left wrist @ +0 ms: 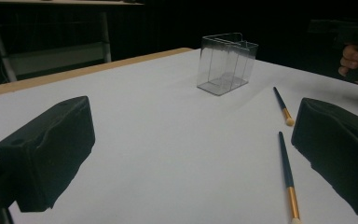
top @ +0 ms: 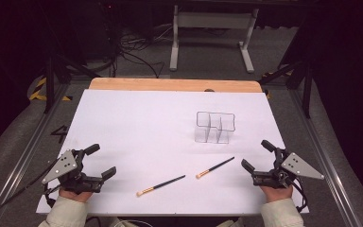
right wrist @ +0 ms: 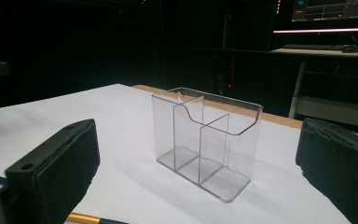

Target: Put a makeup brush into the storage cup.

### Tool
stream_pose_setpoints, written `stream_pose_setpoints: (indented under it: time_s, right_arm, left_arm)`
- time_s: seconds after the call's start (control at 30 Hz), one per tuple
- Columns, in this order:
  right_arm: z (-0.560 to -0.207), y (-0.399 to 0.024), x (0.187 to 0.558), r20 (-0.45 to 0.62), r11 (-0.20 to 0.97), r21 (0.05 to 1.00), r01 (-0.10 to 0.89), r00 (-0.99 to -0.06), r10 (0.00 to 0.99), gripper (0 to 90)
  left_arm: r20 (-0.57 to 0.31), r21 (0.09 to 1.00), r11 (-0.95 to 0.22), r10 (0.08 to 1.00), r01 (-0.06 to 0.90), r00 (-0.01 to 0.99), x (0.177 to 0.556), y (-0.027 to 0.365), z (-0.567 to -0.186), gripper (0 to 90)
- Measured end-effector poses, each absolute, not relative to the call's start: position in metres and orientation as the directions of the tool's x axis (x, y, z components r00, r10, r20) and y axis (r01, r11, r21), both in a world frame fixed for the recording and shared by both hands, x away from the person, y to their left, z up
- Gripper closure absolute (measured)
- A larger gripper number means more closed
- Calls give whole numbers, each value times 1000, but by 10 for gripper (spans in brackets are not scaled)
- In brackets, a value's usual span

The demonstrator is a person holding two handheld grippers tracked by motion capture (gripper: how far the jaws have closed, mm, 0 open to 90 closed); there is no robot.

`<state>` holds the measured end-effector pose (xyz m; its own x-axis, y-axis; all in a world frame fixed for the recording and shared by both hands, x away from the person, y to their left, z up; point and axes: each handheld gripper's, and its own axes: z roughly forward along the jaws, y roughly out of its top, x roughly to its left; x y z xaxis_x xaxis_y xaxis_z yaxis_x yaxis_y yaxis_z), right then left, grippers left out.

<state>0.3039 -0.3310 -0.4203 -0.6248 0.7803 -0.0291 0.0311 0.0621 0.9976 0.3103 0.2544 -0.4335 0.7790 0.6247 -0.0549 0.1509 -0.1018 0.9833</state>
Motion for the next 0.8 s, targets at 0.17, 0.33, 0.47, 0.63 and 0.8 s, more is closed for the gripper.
stream_pose_setpoints:
  time_s: [0.17, 0.33, 0.47, 0.63, 0.8]
  right_arm:
    - [-418, -331, 304, -32, 60, 998, 24, -627, 778, 1]
    - [-418, -330, 305, -29, 57, 998, 24, -629, 777, 1]
    - [-418, -330, 305, -28, 58, 998, 27, -630, 776, 1]
    - [-418, -330, 305, -36, 65, 998, 23, -632, 774, 1]
    - [-413, -329, 307, -24, 55, 998, 29, -643, 765, 1]
  left_arm:
    - [-54, 984, -98, 628, 149, 776, 309, 257, -432, 1]
    - [-60, 984, -94, 628, 152, 776, 308, 257, -432, 1]
    - [-54, 985, -94, 627, 144, 777, 308, 257, -431, 1]
    - [-56, 985, -91, 627, 144, 777, 308, 257, -432, 1]
    - [-60, 985, -91, 627, 149, 777, 308, 257, -432, 1]
